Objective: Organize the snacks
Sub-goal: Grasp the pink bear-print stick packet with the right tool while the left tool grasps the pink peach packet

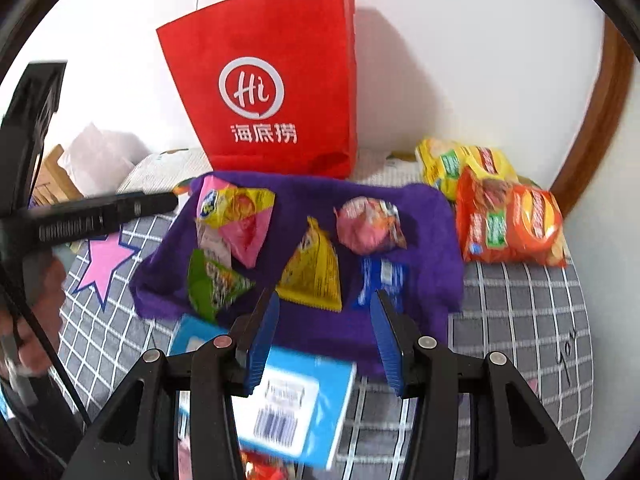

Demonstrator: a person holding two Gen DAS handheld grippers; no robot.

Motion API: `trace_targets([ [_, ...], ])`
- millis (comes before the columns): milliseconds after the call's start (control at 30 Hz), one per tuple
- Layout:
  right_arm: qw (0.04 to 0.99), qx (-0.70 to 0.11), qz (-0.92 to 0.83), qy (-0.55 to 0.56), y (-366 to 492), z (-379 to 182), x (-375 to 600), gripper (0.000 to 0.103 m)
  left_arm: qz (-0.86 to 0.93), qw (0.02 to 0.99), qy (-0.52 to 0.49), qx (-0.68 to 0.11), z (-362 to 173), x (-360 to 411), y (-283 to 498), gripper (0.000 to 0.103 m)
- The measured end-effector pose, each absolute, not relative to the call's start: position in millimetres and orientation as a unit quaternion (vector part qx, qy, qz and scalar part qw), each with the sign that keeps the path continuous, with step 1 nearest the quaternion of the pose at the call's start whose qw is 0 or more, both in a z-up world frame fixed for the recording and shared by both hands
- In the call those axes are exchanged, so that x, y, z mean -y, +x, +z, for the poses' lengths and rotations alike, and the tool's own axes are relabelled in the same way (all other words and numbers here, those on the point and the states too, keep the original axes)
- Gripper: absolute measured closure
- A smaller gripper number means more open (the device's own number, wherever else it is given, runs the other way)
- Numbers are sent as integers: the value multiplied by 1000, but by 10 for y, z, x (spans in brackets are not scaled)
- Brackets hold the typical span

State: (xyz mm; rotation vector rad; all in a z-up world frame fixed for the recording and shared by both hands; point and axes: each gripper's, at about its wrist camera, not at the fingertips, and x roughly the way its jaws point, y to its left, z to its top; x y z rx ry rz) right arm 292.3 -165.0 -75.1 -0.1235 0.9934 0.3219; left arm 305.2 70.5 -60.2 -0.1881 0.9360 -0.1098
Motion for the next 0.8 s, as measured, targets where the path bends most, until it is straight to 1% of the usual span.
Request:
trace_targets([
  [133, 857, -490, 155, -40, 2647, -809, 1792, 56, -62, 895, -78, -435, -459, -610, 2916, 47],
  [333, 853, -499, 146, -42, 2158, -956, 1927, 56, -63, 899, -64, -428, -371, -563, 2551, 47],
  [567, 833, -532, 153, -15, 1718, -1345, 2002, 56, -56, 897, -63, -433, -455, -616, 2114, 47],
  [633, 830, -536, 154, -7, 1609, -1431, 2010, 57, -54, 896, -60, -437, -491, -616, 1981, 47],
  [800, 825, -543, 155, -23, 1447, -1601, 1939, 60, -53, 894, -51, -442, -579, -595, 1714, 47],
])
